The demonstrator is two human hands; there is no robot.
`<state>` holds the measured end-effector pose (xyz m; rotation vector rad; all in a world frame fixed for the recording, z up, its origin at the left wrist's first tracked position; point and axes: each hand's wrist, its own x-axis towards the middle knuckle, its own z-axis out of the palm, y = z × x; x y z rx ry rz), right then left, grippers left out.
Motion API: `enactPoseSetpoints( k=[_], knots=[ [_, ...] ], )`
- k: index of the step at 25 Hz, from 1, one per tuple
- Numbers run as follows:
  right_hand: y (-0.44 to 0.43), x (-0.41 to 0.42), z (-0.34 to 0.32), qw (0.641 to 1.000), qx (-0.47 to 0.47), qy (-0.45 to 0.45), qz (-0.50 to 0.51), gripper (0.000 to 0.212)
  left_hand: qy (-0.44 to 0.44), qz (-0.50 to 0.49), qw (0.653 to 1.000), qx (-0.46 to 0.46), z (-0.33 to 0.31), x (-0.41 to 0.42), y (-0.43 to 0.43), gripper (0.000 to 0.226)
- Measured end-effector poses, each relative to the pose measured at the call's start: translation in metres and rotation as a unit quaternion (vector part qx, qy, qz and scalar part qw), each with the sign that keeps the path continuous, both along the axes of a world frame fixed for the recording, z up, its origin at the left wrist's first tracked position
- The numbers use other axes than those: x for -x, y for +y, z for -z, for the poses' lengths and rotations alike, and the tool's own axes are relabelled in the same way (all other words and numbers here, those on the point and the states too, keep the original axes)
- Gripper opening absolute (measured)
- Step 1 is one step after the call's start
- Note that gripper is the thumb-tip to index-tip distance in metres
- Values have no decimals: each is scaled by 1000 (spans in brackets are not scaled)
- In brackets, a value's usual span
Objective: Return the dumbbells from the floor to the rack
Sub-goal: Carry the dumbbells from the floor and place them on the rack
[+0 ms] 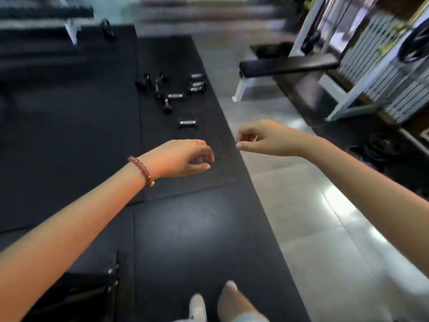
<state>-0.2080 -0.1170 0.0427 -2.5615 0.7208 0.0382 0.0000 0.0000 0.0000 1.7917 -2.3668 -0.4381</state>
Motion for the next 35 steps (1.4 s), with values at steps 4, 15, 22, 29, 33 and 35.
enactPoseSetpoints(
  k=[4,15,22,29,33,35],
  knots=[
    [-15,-36,50,998,-38,41,-4,19,-6,-46,996,-76,37,-32,-7,21],
    [-226,-133,64,998,-55,6,24,17,35,-96,994,-43,38,-143,-205,20],
    [-351,-212,61,997,-76,12,16,19,56,-128,989,-55,34,-212,-318,21],
    [-473,-338,83,996,-87,14,1,14,76,-159,983,-52,60,-339,-430,20],
    [-554,-429,87,995,-94,9,34,17,90,-157,982,-46,70,-437,-516,19],
    [-591,-462,91,993,-103,9,56,19,92,-151,982,-60,71,-478,-563,20]
  ],
)
